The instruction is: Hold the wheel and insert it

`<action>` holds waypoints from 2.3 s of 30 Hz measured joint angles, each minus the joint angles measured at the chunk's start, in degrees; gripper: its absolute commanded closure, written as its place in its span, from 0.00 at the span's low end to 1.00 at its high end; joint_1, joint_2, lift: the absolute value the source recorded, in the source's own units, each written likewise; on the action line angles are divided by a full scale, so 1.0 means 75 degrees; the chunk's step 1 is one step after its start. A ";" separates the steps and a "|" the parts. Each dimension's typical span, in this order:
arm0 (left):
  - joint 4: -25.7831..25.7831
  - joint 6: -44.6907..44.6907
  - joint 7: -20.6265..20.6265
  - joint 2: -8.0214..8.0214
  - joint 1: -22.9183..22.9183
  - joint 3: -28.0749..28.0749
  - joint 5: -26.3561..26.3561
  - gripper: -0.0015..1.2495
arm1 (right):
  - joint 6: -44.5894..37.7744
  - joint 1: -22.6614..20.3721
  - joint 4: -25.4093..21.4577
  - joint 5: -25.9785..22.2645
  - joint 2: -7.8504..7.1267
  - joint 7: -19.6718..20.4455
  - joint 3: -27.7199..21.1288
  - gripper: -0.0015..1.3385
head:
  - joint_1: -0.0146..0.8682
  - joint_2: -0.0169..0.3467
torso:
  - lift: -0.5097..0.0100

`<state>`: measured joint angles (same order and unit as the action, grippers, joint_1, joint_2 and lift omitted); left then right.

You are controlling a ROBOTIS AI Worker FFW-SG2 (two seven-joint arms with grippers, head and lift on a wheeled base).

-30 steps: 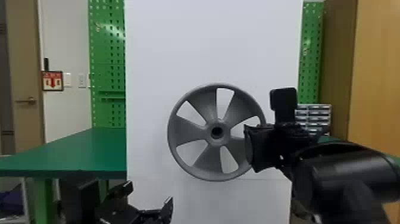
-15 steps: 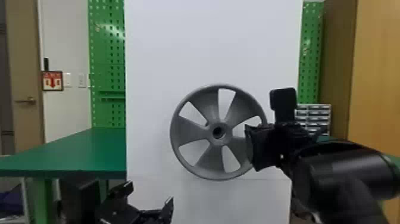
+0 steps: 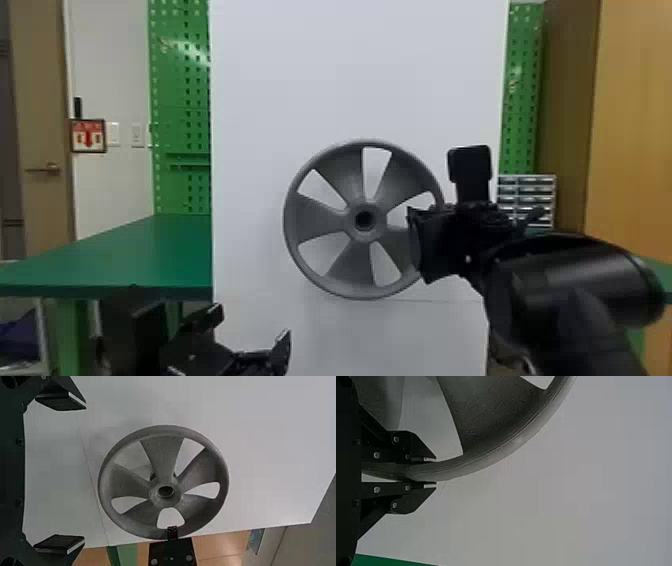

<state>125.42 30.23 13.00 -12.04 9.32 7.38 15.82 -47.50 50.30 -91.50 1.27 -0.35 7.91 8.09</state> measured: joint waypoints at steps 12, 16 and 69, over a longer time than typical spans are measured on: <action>0.0000 0.0000 -0.0001 -0.0002 0.0011 0.0002 0.0000 0.08 | 0.0057 0.0136 0.0336 0.0086 -0.0010 -0.0002 -0.0068 0.90 | 0.13 0.09 | 0.13; 0.0000 0.0000 -0.0001 -0.0004 0.0012 0.0001 0.0000 0.08 | 0.0128 0.0165 0.0473 0.0123 -0.0011 -0.0001 -0.0063 0.90 | 0.13 0.09 | 0.13; -0.0017 -0.0012 -0.0006 -0.0069 0.0070 0.0050 0.0035 0.08 | 0.1252 0.0586 0.1922 0.0964 0.0047 -0.0002 -0.0277 0.90 | 0.13 0.09 | 0.13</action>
<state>125.29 30.15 12.96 -12.56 9.84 7.76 16.08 -38.11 54.69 -77.08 8.50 0.00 7.89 6.01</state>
